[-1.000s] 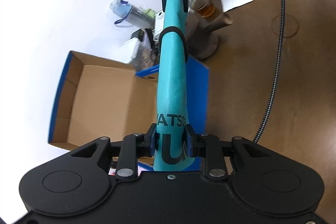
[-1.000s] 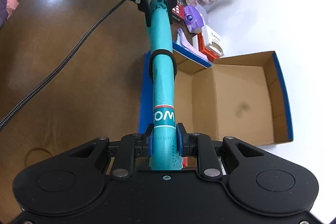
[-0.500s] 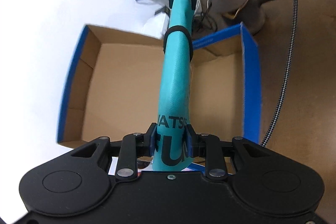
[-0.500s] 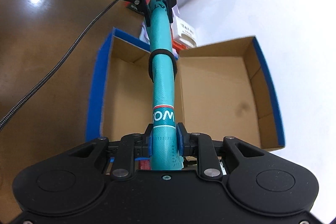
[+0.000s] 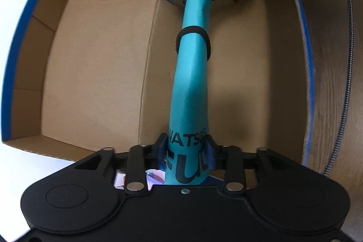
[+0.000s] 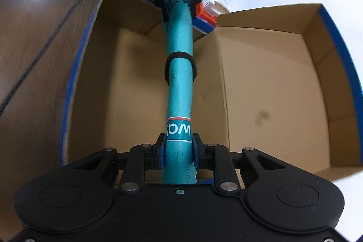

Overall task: Fold shopping bag
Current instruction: 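Lower the bag into the shoebox and open both grippers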

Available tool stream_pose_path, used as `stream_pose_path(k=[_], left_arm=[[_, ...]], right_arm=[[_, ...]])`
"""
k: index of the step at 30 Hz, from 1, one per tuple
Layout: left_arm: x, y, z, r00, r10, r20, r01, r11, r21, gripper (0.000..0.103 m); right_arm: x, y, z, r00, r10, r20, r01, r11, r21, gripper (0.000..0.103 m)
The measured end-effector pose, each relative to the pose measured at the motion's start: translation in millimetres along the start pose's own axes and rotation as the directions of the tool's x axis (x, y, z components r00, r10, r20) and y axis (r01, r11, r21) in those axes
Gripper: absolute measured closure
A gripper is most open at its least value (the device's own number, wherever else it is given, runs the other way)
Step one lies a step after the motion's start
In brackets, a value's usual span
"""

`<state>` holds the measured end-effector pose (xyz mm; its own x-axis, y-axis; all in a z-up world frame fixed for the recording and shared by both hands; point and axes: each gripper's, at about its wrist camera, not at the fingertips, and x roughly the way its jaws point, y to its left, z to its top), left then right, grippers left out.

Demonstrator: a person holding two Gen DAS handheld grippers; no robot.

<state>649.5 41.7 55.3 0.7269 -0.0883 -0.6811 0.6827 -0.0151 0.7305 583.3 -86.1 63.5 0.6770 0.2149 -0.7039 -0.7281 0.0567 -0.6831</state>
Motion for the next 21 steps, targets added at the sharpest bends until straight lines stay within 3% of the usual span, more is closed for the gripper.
stream_pose_path(k=[1, 3, 5, 10, 17, 21], left_arm=[[-5, -1, -3, 1.0, 0.004, 0.029, -0.004, 1.0, 0.022, 0.019], [-17, -4, -9, 0.996, 0.008, 0.091, -0.014, 0.998, 0.068, 0.004], [-26, 2, -13, 0.993, 0.009, 0.117, -0.015, 0.999, 0.049, 0.004], [-43, 13, -19, 0.991, 0.058, 0.118, -0.061, 0.998, 0.022, 0.004], [-81, 10, -16, 0.991, 0.083, 0.109, -0.083, 0.997, 0.0, 0.002], [-106, 1, -17, 0.991, 0.094, 0.099, -0.093, 0.996, -0.011, 0.002]], right_arm=[[-1, 0, 0, 1.0, -0.003, -0.008, 0.003, 1.0, -0.01, 0.059], [-3, 1, 0, 1.0, -0.009, -0.02, 0.008, 1.0, -0.028, 0.03], [-13, -2, -1, 1.0, -0.022, 0.014, 0.022, 0.999, -0.03, 0.021], [-33, -13, 2, 0.998, -0.044, 0.049, 0.044, 0.999, -0.005, 0.021], [-66, -16, 7, 0.981, -0.185, 0.062, 0.188, 0.981, -0.045, 0.023], [-91, -5, 12, 0.984, -0.163, 0.069, 0.167, 0.985, -0.051, 0.024]])
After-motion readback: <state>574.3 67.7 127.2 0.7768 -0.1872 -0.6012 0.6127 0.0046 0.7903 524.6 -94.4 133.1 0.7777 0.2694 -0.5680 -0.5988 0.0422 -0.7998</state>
